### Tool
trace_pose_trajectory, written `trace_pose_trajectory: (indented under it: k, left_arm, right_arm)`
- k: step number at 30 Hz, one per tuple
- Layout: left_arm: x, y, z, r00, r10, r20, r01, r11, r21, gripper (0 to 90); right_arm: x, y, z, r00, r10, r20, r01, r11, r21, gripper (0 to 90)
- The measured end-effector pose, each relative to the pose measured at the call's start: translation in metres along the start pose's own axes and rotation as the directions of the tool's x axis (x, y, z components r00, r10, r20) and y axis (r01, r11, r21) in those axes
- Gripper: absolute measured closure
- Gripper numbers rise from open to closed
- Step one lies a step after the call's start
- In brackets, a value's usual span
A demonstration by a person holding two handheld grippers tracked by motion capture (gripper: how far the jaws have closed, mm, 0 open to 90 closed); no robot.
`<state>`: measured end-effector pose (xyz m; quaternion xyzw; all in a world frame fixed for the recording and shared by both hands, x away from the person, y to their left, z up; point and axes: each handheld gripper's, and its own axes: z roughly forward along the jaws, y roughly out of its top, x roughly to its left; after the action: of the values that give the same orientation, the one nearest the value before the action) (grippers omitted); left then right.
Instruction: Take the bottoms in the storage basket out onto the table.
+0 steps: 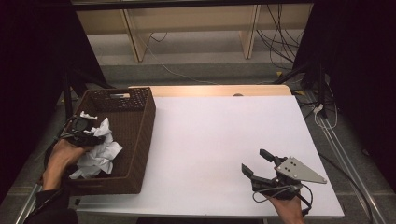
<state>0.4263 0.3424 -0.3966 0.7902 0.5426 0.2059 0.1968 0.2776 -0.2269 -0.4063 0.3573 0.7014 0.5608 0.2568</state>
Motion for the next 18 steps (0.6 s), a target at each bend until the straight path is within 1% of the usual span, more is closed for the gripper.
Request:
trace_pose_trajectory:
  k: [5,6,9,12,13,14,15,16,18]
  left_arm:
    - [0.000,0.002,-0.008,1.0000,-0.003,-0.007,0.003,0.9988,-0.048,70.0]
    - [-0.001,0.003,-0.012,0.9999,0.006,-0.012,-0.007,0.9986,-0.053,70.0]
    - [-0.002,0.004,-0.014,0.9998,0.009,-0.016,-0.010,0.9980,-0.062,70.0]
    - [-0.003,0.005,-0.019,0.9997,0.010,-0.020,-0.012,0.9966,-0.081,70.0]
    - [-0.004,0.005,-0.020,0.9996,0.011,-0.024,-0.013,0.9958,-0.090,70.0]
    - [-0.005,0.007,-0.024,0.9998,0.005,-0.020,-0.008,0.9933,-0.116,70.1]
    - [-0.005,0.007,-0.024,0.9998,0.005,-0.020,-0.008,0.9933,-0.116,70.1]
    - [-0.005,0.008,-0.026,1.0000,0.002,-0.010,-0.003,0.9919,-0.127,70.1]
    - [-0.007,0.009,-0.030,1.0000,-0.002,-0.004,0.002,0.9883,-0.153,70.1]
  right_arm:
    - [0.001,0.000,0.000,1.0000,-0.002,-0.002,0.002,1.000,0.002,23.0]
    - [0.001,0.000,0.000,1.0000,-0.002,-0.002,0.002,1.000,0.002,23.1]
    - [0.001,0.000,0.000,1.0000,-0.001,-0.002,0.001,1.000,0.002,23.0]
    - [0.001,0.000,0.000,1.0000,-0.005,-0.002,0.005,1.000,0.002,23.1]
    - [0.001,0.000,0.000,1.0000,-0.006,-0.001,0.006,1.000,0.002,23.1]
    - [0.001,0.000,0.000,1.0000,-0.007,-0.001,0.007,1.000,0.003,23.1]
    - [0.001,0.000,0.000,1.0000,-0.007,-0.001,0.007,1.000,0.003,23.1]
    - [0.001,0.000,0.000,1.0000,-0.008,-0.001,0.008,1.000,0.002,23.1]
    - [0.001,0.000,0.000,1.0000,-0.008,-0.001,0.008,1.000,0.002,23.1]
